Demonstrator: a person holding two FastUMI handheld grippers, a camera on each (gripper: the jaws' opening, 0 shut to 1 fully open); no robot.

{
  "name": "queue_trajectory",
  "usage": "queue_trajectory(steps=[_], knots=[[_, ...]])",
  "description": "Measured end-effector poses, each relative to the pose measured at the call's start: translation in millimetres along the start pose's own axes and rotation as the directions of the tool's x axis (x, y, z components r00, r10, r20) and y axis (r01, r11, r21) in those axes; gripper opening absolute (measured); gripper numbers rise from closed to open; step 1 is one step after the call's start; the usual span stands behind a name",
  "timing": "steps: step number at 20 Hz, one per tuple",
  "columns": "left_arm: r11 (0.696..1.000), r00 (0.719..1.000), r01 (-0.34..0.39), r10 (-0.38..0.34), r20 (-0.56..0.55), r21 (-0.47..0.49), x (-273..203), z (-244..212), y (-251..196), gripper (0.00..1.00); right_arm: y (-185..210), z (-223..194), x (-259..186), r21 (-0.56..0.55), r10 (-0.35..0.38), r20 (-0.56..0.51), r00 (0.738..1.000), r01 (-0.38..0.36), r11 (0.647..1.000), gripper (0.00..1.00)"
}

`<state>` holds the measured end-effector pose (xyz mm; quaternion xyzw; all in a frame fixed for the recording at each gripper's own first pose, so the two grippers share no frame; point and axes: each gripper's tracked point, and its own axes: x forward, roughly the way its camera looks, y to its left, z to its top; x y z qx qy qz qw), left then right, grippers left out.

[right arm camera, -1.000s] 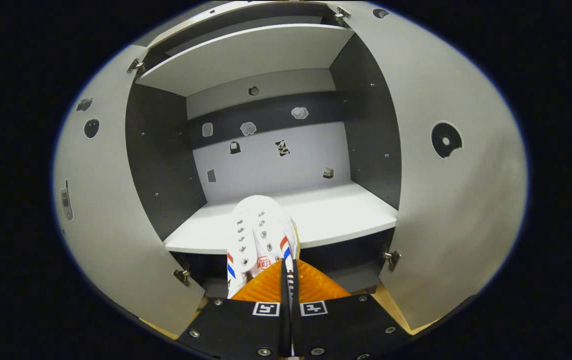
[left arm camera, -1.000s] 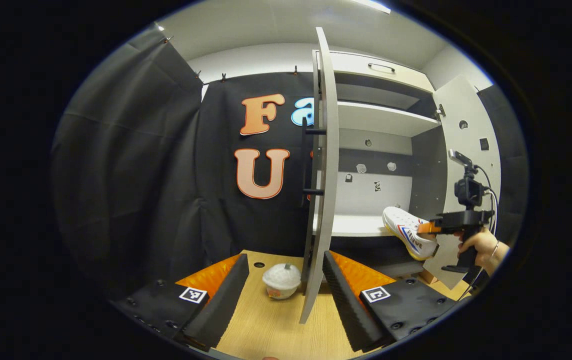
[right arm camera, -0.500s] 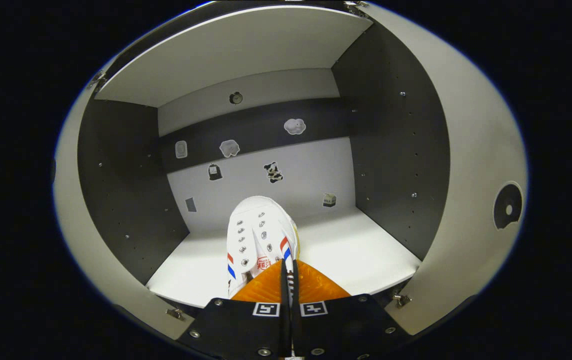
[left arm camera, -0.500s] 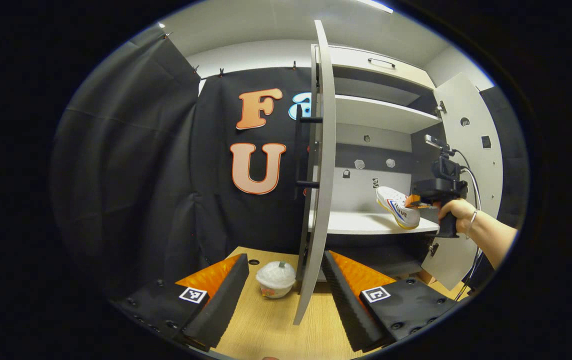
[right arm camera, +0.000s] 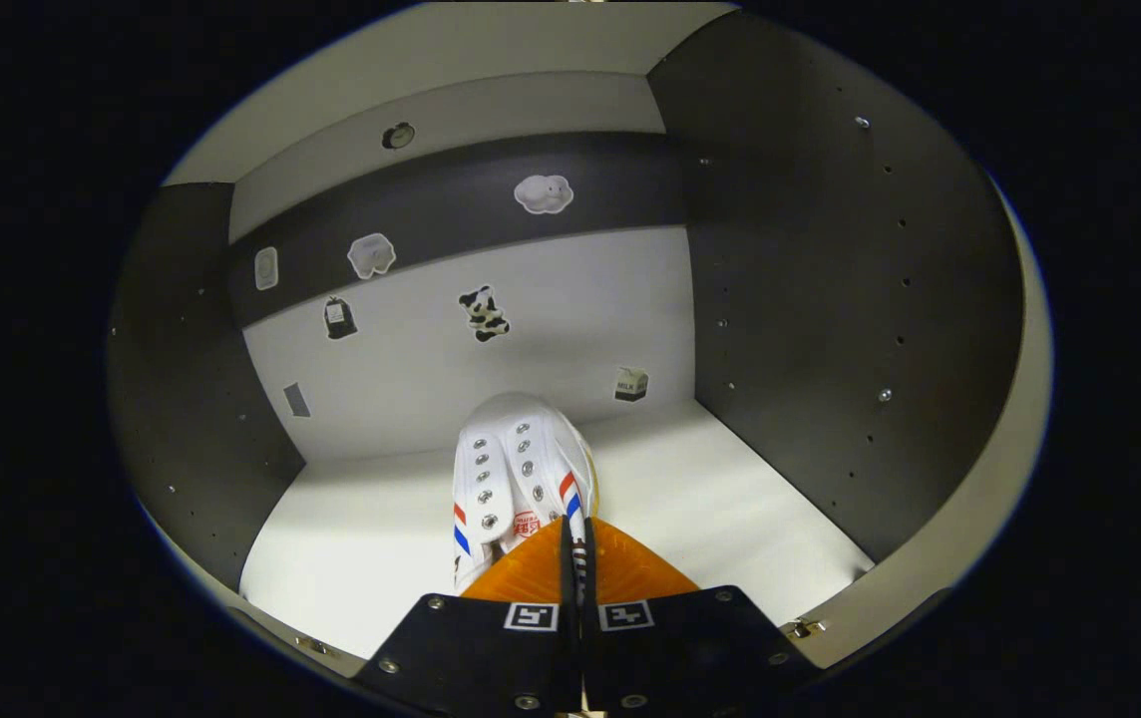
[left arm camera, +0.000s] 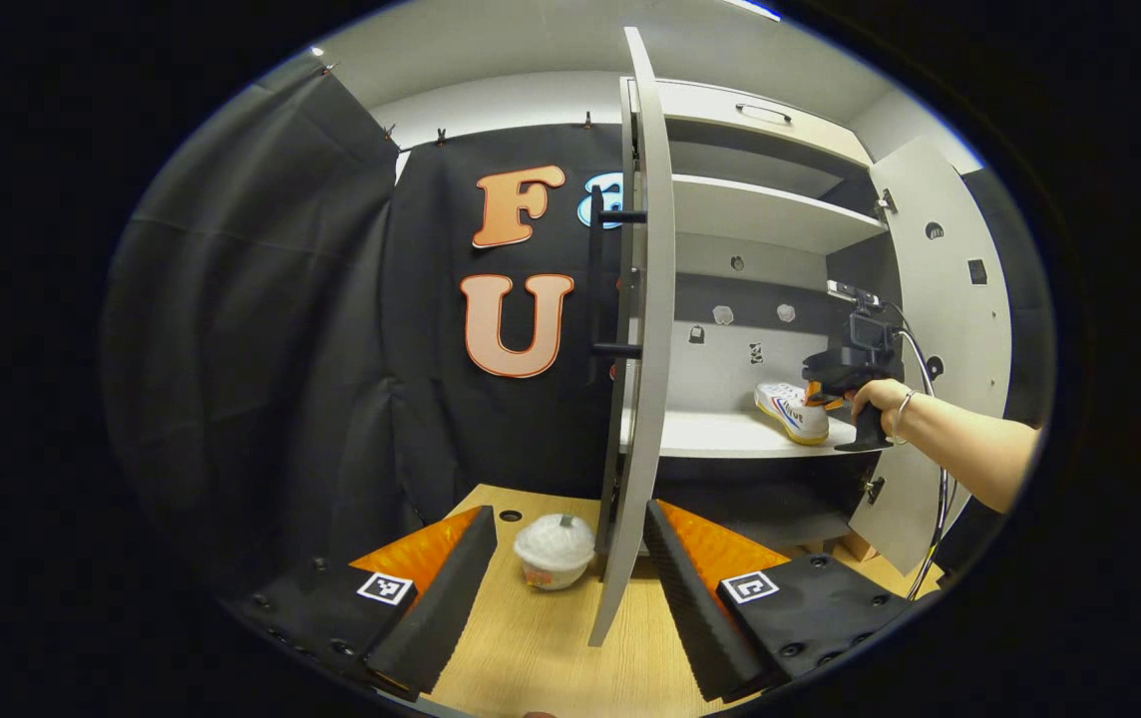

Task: Grab one shoe with the right hand and put it into the shoe cabinet, grab the other shoe with the left hand and put it into the shoe cabinet; then close the right door with the right hand and the left door with the left hand.

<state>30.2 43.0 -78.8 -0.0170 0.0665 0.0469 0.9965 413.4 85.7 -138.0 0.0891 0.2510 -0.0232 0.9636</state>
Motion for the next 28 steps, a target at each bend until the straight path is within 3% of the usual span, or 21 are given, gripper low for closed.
queue_trajectory(steps=[2, 3, 7, 8, 9, 13, 15, 19, 23, 28], knots=[[1.000, 1.000, -0.006, 0.006, -0.006, 0.001, 0, -2, 0, 0.96, 3, 1, -3, -0.006, 0.007, 0.002, 1.000, -0.007, 1.000, 0.03], [1.000, 1.000, -0.002, 0.002, -0.009, -0.004, 0, -3, -2, 0.96, 4, -2, -7, -0.014, 0.014, -0.004, 1.000, -0.014, 1.000, 0.10], [1.000, 1.000, 0.019, -0.019, -0.003, -0.004, -3, -1, -13, 0.97, 6, 17, -33, -0.056, 0.038, 0.086, 0.996, -0.034, 0.998, 0.21], [1.000, 1.000, 0.027, -0.027, -0.004, -0.003, -4, -2, -17, 0.97, 8, 17, -44, -0.066, 0.053, 0.096, 0.994, -0.046, 0.997, 0.13], [0.999, 0.999, 0.036, -0.036, -0.006, -0.004, -5, -3, -21, 0.97, 9, 17, -57, -0.077, 0.068, 0.111, 0.991, -0.059, 0.995, 0.26], [0.997, 0.997, 0.076, -0.076, -0.018, -0.009, -10, -12, -40, 0.96, 6, 11, -116, -0.116, 0.099, 0.200, 0.975, -0.076, 0.990, 0.40], [0.995, 0.995, 0.097, -0.098, -0.025, -0.021, -13, -17, -51, 0.96, 3, 6, -148, -0.131, 0.114, 0.238, 0.964, -0.084, 0.988, 0.58], [0.988, 0.987, 0.151, -0.152, -0.042, -0.033, -15, -30, -74, 0.97, -16, -12, -201, -0.141, 0.123, 0.293, 0.948, -0.084, 0.986, 0.81], [0.979, 0.977, 0.200, -0.201, -0.065, -0.030, -14, -52, -99, 0.97, -38, -36, -247, -0.152, 0.125, 0.315, 0.941, -0.080, 0.985, 0.92], [0.966, 0.956, 0.256, -0.259, -0.136, -0.039, 1, -100, -135, 0.97, -72, -64, -287, -0.178, 0.087, 0.342, 0.936, -0.027, 0.984, 0.92]])
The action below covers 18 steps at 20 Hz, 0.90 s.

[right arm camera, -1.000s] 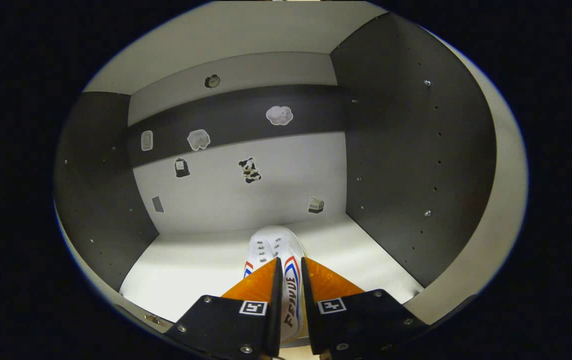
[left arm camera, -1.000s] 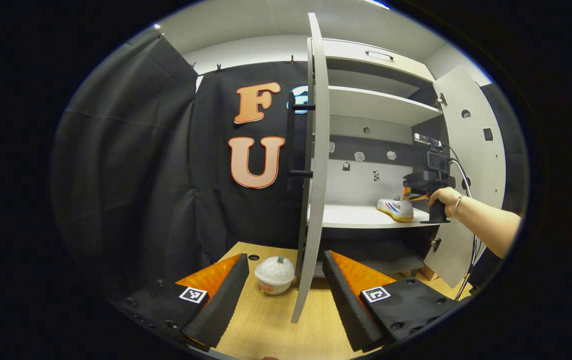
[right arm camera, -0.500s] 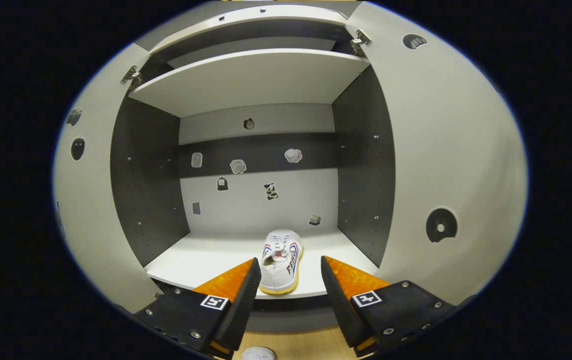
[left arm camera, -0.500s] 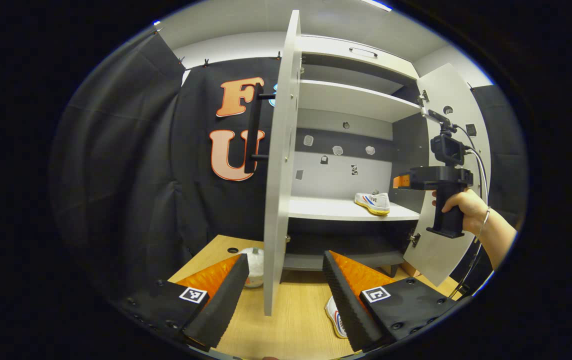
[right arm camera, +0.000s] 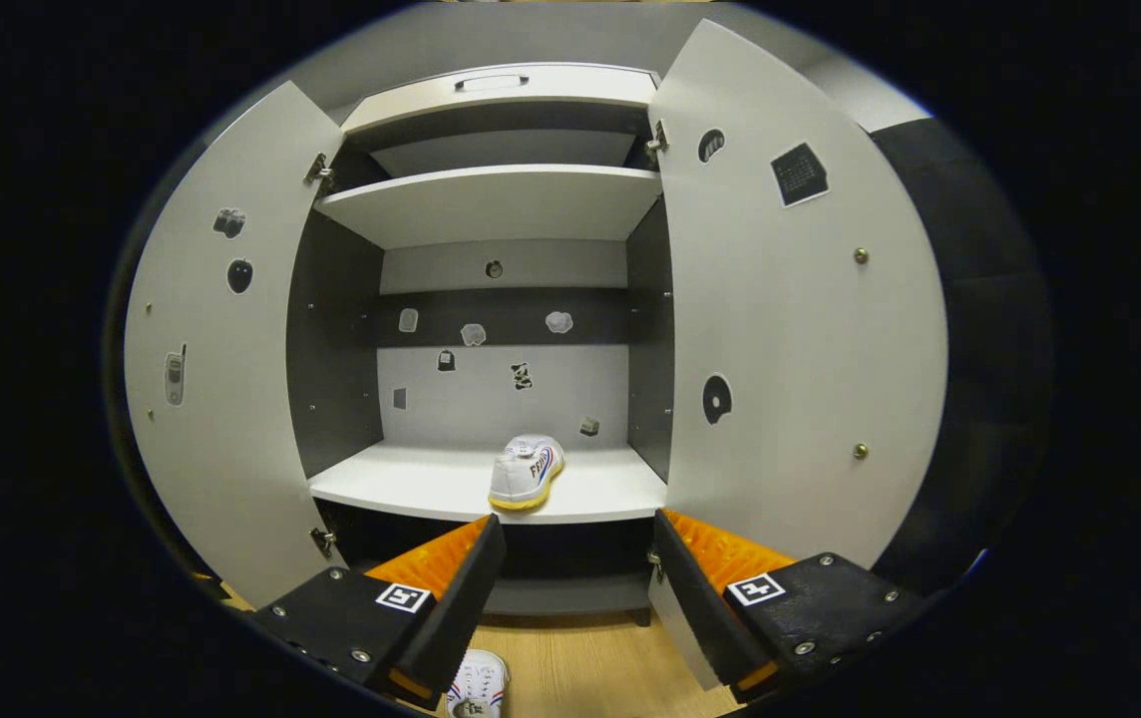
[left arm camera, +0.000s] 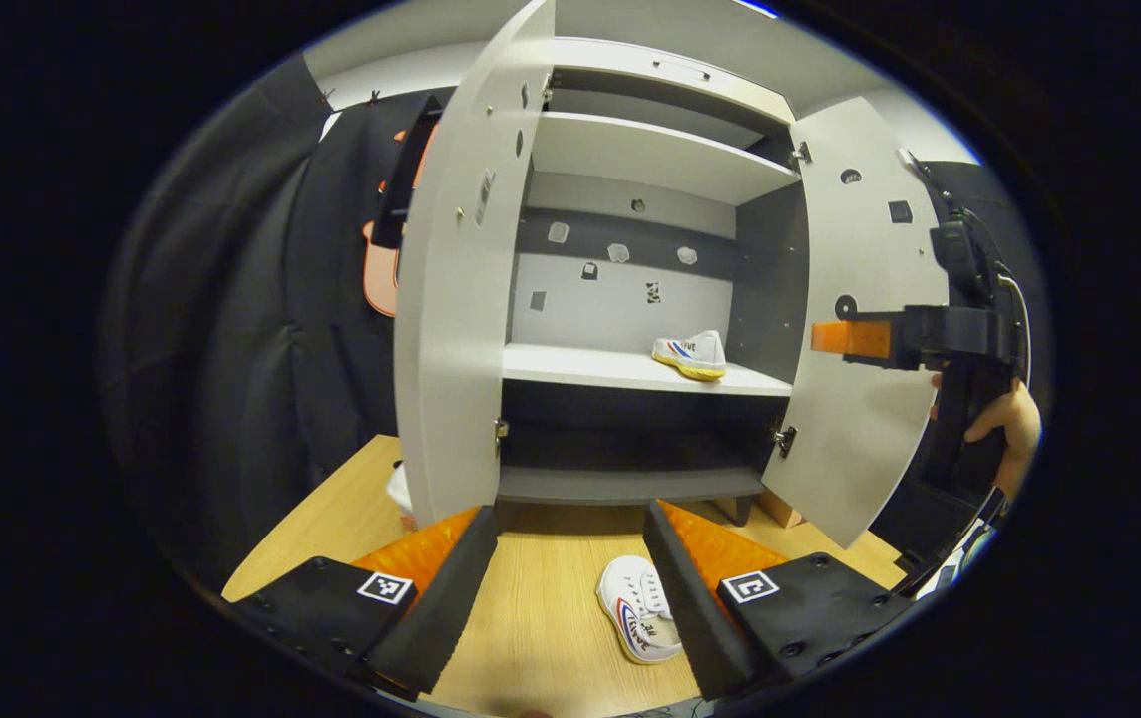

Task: Grab one shoe with the right hand and put it into the shoe cabinet, grab the other shoe with the left hand and put it into the shoe cabinet; then close the right door with the right hand and the left door with the left hand.

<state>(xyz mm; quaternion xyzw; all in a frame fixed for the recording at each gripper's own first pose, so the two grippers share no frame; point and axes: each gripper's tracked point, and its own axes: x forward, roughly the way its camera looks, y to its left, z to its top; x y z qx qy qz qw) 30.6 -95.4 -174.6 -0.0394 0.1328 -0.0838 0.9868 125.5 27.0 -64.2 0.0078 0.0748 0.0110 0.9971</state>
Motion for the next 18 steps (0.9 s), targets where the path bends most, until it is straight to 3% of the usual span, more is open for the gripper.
queue_trajectory(steps=[10, 18], knots=[[0.999, 0.978, 0.042, -0.046, -0.204, -0.020, 74, -122, -39, 0.97, -52, -14, -68, -0.001, -0.077, 0.003, 0.997, 0.077, 0.997, 0.93], [1.000, 0.918, 0.013, -0.022, -0.396, -0.027, 110, -218, -41, 0.98, -76, -40, -81, 0.018, -0.116, -0.065, 0.991, 0.118, 0.993, 0.93]])
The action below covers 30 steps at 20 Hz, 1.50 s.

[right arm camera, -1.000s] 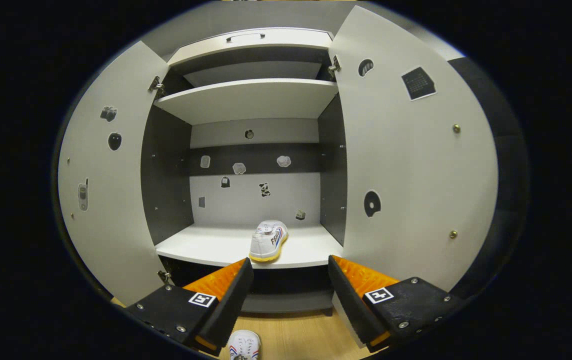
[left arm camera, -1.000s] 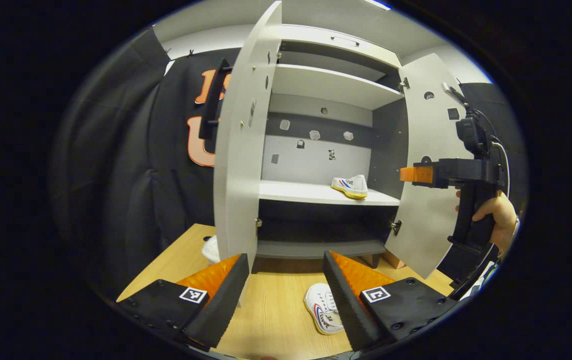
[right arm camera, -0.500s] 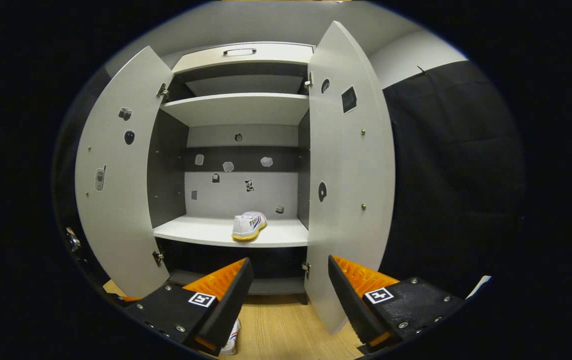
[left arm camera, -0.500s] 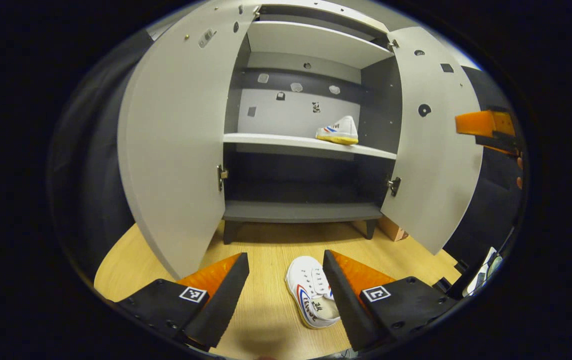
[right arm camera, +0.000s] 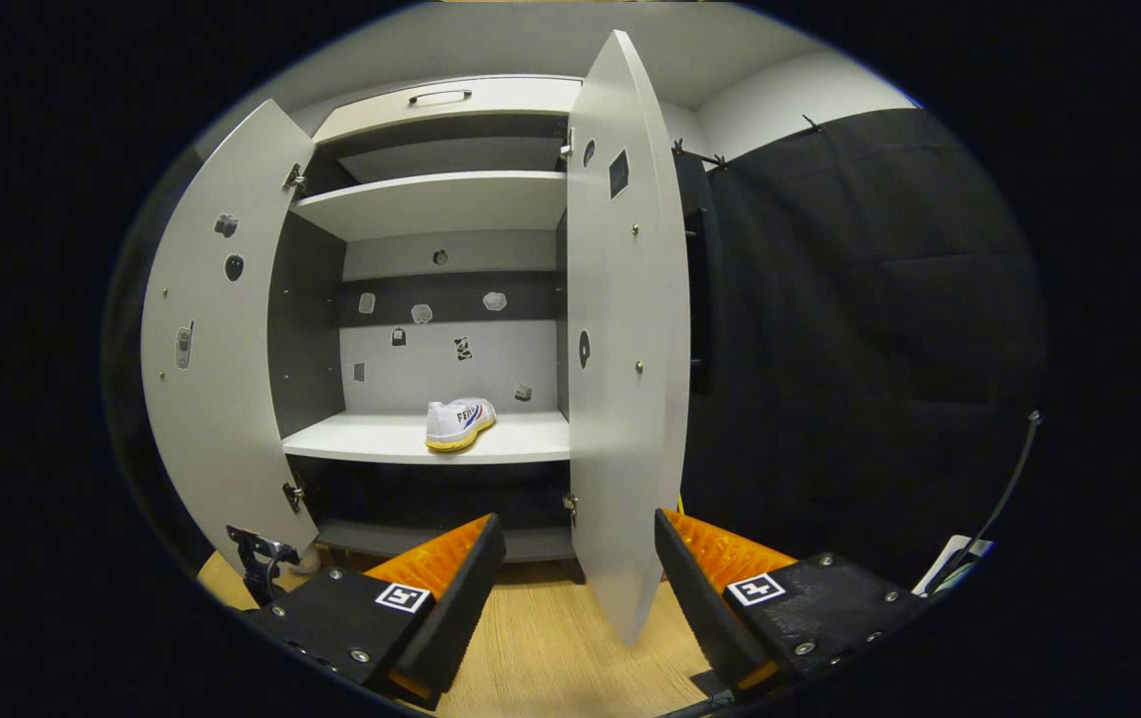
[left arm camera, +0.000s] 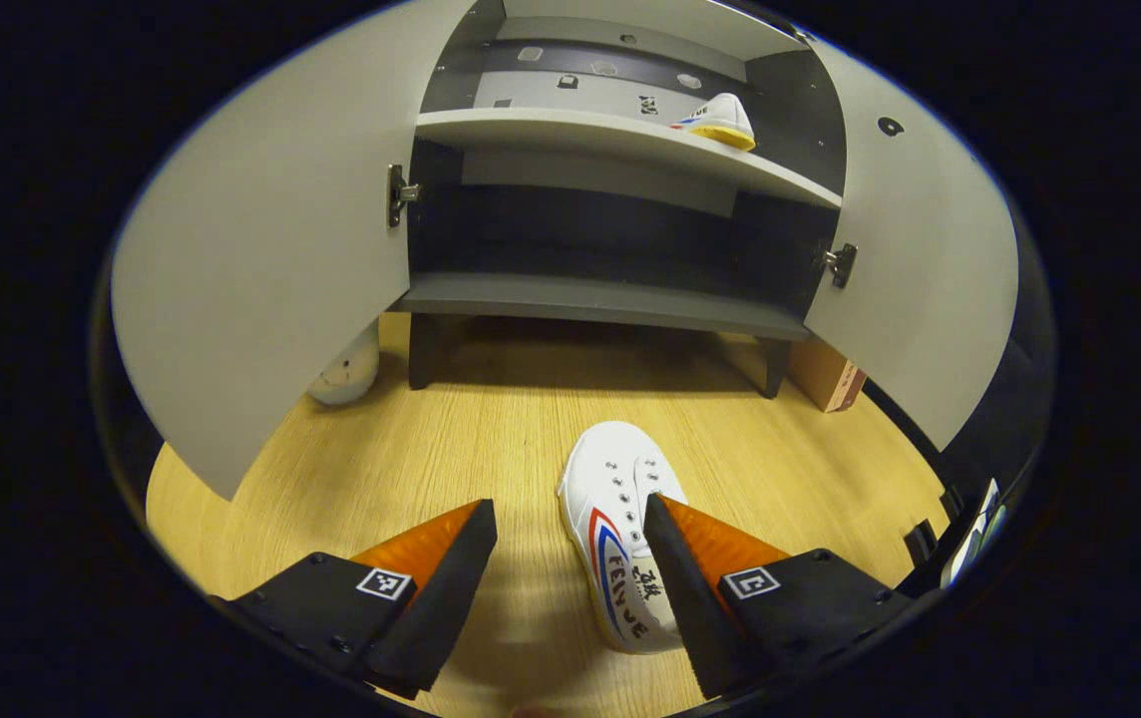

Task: Grab one shoe with the right hand and put it into the shoe cabinet, grab the other shoe with the left hand and put it into the shoe cabinet; then close the right door with the right hand and the left door with the left hand.

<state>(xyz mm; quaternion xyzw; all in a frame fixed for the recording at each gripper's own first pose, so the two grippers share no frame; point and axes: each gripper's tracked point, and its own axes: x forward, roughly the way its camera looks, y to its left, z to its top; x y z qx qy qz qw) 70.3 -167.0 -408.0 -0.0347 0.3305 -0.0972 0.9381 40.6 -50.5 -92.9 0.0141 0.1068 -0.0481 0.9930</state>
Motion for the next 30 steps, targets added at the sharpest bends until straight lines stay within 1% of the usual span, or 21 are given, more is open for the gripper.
queue_trajectory(steps=[3, 6, 10, 11, 12, 13, 14, 15, 16, 18, 19, 20, 21, 24, 28, 30], knots=[[1.000, 0.998, 0.012, -0.014, -0.059, -0.023, 15, -21, -3, 0.98, -2, -10, 1, 0.000, -0.001, -0.029, 1.000, 0.001, 1.000, 0.93], [1.000, 0.992, 0.001, -0.003, -0.123, -0.018, 25, -39, -1, 0.98, -5, -18, -2, 0.008, -0.006, -0.050, 0.999, 0.007, 1.000, 0.93], [1.000, 0.985, 0.024, -0.028, -0.172, -0.020, 34, -51, -7, 0.98, -11, -29, 1, 0.027, -0.017, -0.084, 0.996, 0.019, 0.999, 0.93], [0.999, 0.984, 0.043, -0.047, -0.170, -0.032, 34, -50, -11, 0.98, -12, -32, 1, 0.031, -0.019, -0.091, 0.996, 0.022, 0.999, 0.93], [0.997, 0.982, 0.065, -0.072, -0.176, -0.045, 36, -51, -18, 0.95, -13, -34, 1, 0.033, -0.022, -0.095, 0.995, 0.025, 0.999, 0.93], [0.996, 0.979, 0.079, -0.087, -0.182, -0.050, 35, -52, -21, 0.75, -14, -34, 3, 0.033, -0.025, -0.098, 0.995, 0.028, 0.999, 0.93], [0.997, 0.977, 0.070, -0.076, -0.199, -0.040, 35, -52, -22, 0.69, -15, -34, 2, 0.031, -0.028, -0.099, 0.995, 0.031, 0.999, 0.93], [0.998, 0.973, 0.063, -0.067, -0.220, -0.024, 34, -52, -23, 0.55, -16, -34, 2, 0.026, -0.031, -0.099, 0.995, 0.034, 0.999, 0.93], [0.999, 0.970, 0.049, -0.050, -0.237, -0.011, 35, -51, -21, 0.53, -16, -33, 3, 0.020, -0.035, -0.096, 0.995, 0.037, 0.999, 0.93], [1.000, 0.968, 0.016, -0.016, -0.249, 0.001, 34, -49, -15, 0.39, -16, -31, 3, 0.009, -0.039, -0.093, 0.995, 0.040, 0.999, 0.93], [1.000, 0.971, 0.018, -0.024, -0.237, -0.026, 34, -49, -16, 0.29, -16, -31, 2, 0.009, -0.037, -0.091, 0.995, 0.038, 0.999, 0.93], [1.000, 0.968, -0.009, 0.002, -0.251, -0.028, 31, -46, -12, 0.20, -15, -31, 3, 0.009, -0.034, -0.090, 0.995, 0.035, 0.999, 0.93], [0.999, 0.968, 0.000, -0.008, -0.250, -0.032, 30, -50, -11, 0.07, -15, -30, 3, 0.009, -0.032, -0.089, 0.995, 0.033, 0.999, 0.93], [1.000, 0.963, -0.014, 0.017, -0.268, 0.015, 19, -32, -5, 0.07, -12, -30, 3, 0.012, -0.027, -0.085, 0.996, 0.028, 1.000, 0.93], [1.000, 0.969, 0.006, -0.004, -0.246, 0.007, 9, -10, 1, 0.06, -6, -29, 2, 0.027, -0.009, -0.077, 0.997, 0.011, 1.000, 0.93], [0.999, 0.975, 0.003, 0.004, -0.223, 0.033, -2, 6, 6, 0.06, -3, -30, 3, 0.030, 0.000, -0.076, 0.997, 0.003, 1.000, 0.93]])
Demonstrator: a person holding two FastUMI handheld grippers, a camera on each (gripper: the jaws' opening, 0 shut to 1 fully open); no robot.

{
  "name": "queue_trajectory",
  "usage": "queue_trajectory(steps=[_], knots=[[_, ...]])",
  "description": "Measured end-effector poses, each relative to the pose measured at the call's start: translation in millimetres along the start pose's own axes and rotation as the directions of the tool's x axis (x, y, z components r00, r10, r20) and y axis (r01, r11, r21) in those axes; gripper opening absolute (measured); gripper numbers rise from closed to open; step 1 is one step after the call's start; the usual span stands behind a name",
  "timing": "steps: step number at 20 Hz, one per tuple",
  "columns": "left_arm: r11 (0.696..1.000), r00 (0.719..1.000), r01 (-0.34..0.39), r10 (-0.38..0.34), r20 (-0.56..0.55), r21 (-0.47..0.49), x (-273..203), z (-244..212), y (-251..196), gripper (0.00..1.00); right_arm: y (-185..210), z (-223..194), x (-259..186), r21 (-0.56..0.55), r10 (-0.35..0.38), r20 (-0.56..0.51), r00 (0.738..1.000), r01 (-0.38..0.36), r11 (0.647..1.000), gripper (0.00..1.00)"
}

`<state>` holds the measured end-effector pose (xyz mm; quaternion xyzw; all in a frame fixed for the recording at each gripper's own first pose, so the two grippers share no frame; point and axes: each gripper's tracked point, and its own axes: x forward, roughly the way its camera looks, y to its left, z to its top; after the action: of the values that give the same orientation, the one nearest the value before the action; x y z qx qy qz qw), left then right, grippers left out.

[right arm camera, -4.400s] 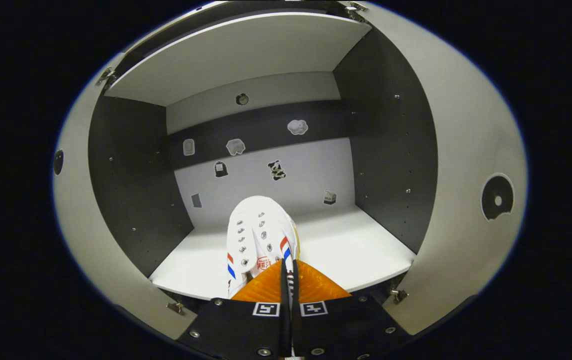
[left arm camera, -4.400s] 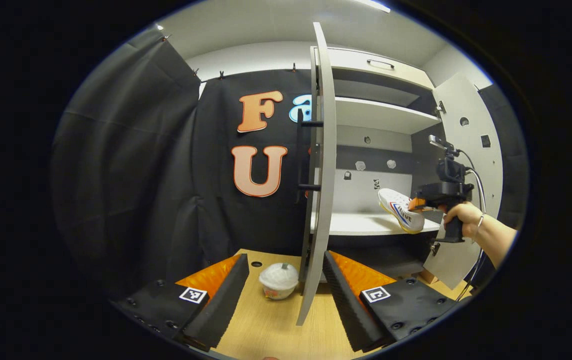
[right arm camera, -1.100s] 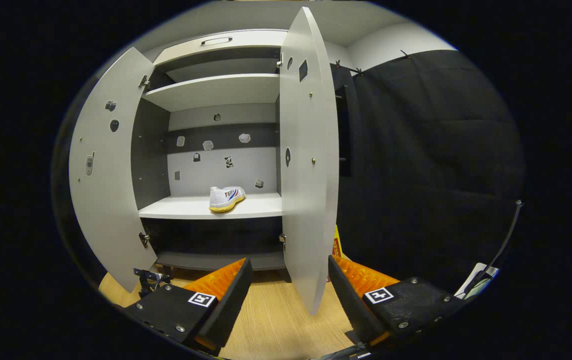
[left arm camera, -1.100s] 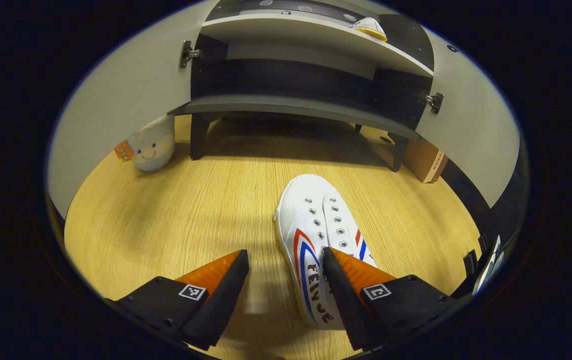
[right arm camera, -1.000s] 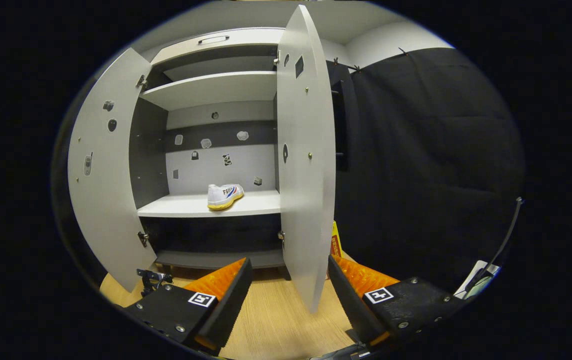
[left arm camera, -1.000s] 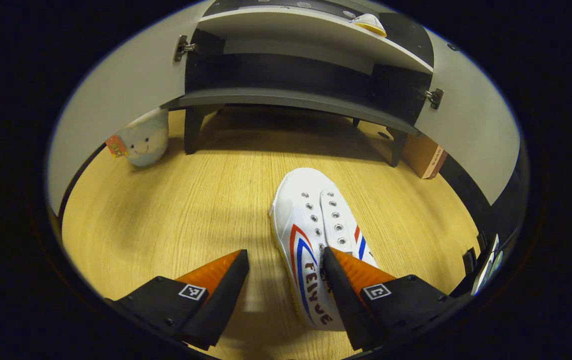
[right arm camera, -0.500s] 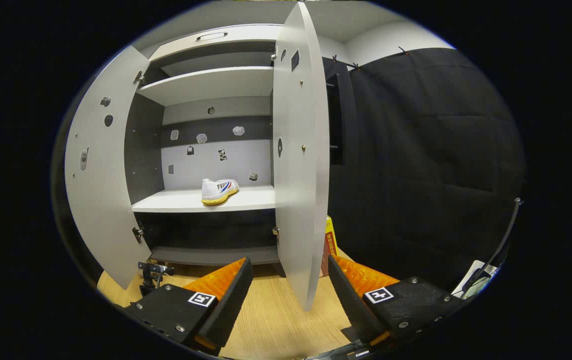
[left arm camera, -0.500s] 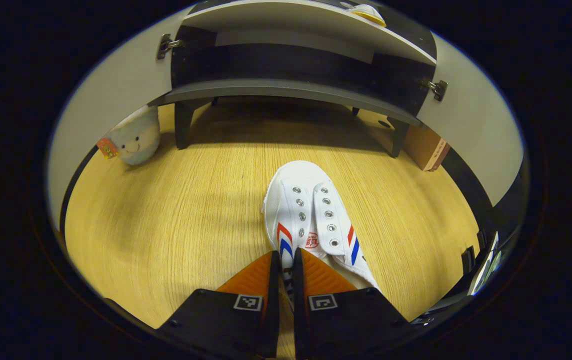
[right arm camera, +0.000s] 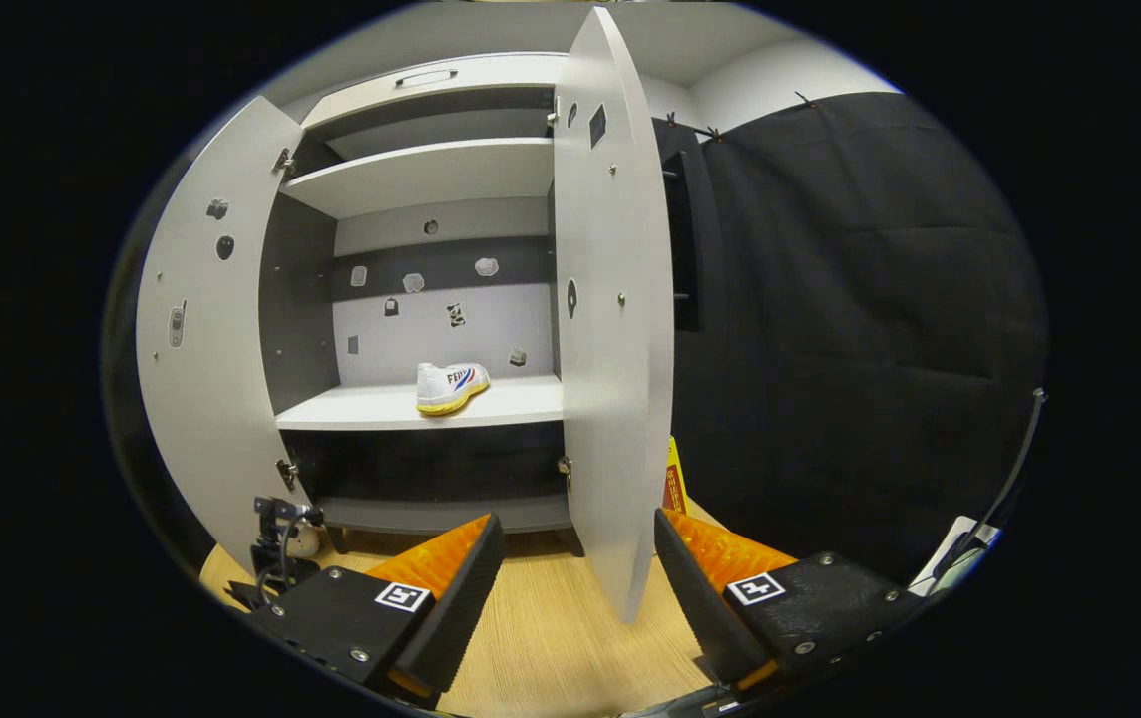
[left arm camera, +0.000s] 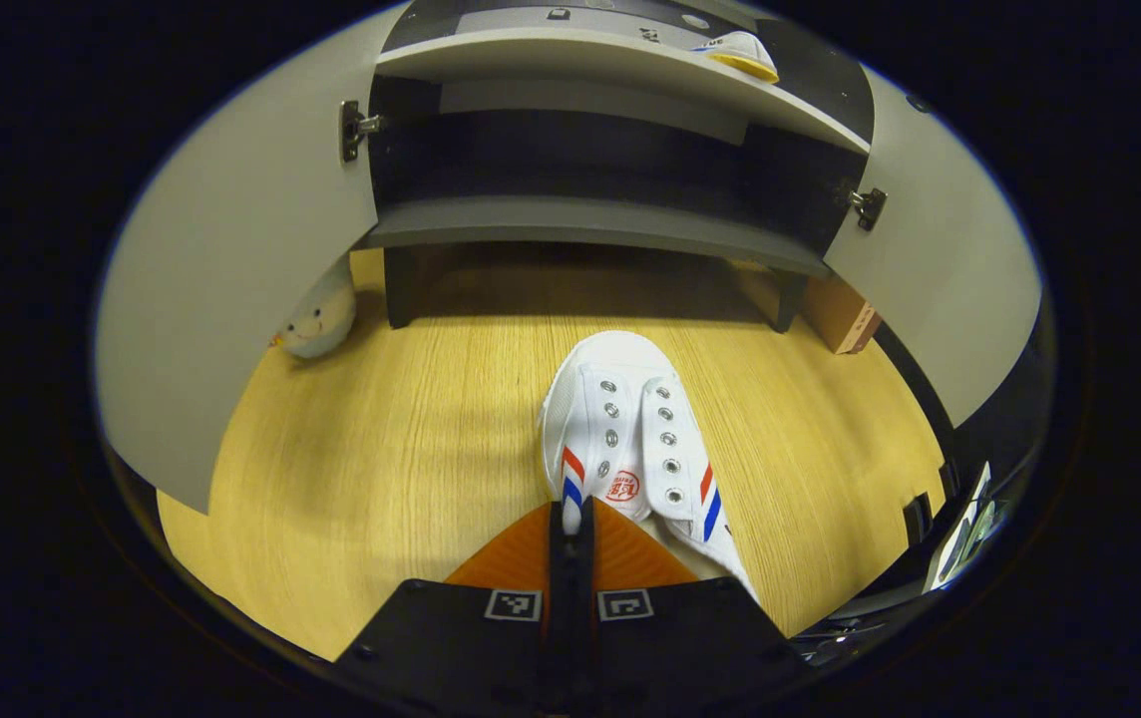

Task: Grab one shoe with the right hand and put it into the shoe cabinet, grab the other shoe with the left hand and put it into the shoe cabinet; then close the right door with the right hand and the left door with the left hand.

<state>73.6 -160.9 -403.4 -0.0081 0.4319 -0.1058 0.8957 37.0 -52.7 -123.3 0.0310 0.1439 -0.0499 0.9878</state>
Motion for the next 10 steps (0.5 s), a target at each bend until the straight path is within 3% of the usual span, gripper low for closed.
queue_trajectory(steps=[10], knots=[[0.994, 0.989, 0.092, -0.084, 0.125, -0.056, -58, 75, 19, 0.06, 14, -2, -4, 0.019, 0.037, 0.016, 0.999, -0.037, 0.999, 0.93]])
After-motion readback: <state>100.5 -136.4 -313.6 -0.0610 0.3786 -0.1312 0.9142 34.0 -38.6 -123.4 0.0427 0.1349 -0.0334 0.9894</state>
